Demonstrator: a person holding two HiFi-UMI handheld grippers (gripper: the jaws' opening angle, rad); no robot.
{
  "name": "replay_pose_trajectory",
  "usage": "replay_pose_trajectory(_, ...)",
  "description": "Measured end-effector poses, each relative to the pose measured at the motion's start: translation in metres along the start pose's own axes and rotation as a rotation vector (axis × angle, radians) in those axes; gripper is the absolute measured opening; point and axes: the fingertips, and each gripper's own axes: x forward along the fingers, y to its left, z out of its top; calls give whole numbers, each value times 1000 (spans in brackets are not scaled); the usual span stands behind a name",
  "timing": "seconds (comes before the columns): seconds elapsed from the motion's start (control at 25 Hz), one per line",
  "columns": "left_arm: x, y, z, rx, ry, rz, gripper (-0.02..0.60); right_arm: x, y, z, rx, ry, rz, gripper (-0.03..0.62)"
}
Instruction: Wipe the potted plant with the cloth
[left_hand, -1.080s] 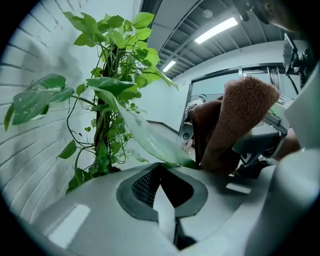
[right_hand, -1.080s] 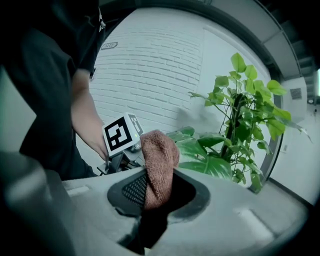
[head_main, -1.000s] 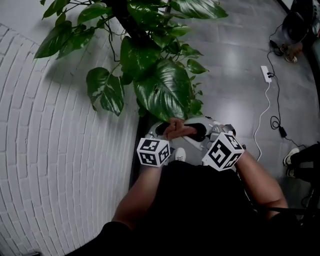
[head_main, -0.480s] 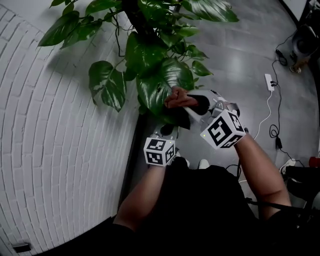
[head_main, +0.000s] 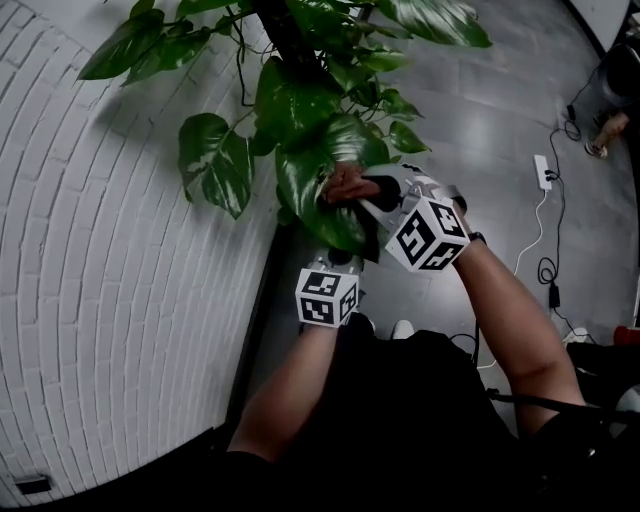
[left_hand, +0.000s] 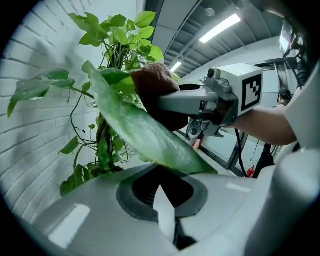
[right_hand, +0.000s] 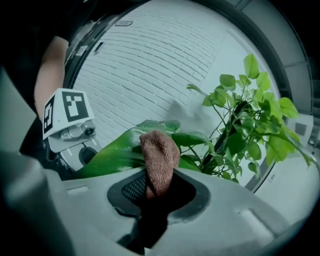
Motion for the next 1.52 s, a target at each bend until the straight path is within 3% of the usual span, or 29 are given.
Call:
replay_pose_trajectory(0.28, 6, -9, 4, 11, -2, -14, 17, -9, 32, -6, -9, 4, 60, 63)
replay_pose_trajectory(1.08, 3, -19, -4, 100, 63, -19, 17, -46, 85, -10, 14, 13, 113, 63)
replay_pose_trajectory(1.52, -3, -27, -1, 97, 50, -64, 17, -68, 109, -17, 177, -16, 98, 63)
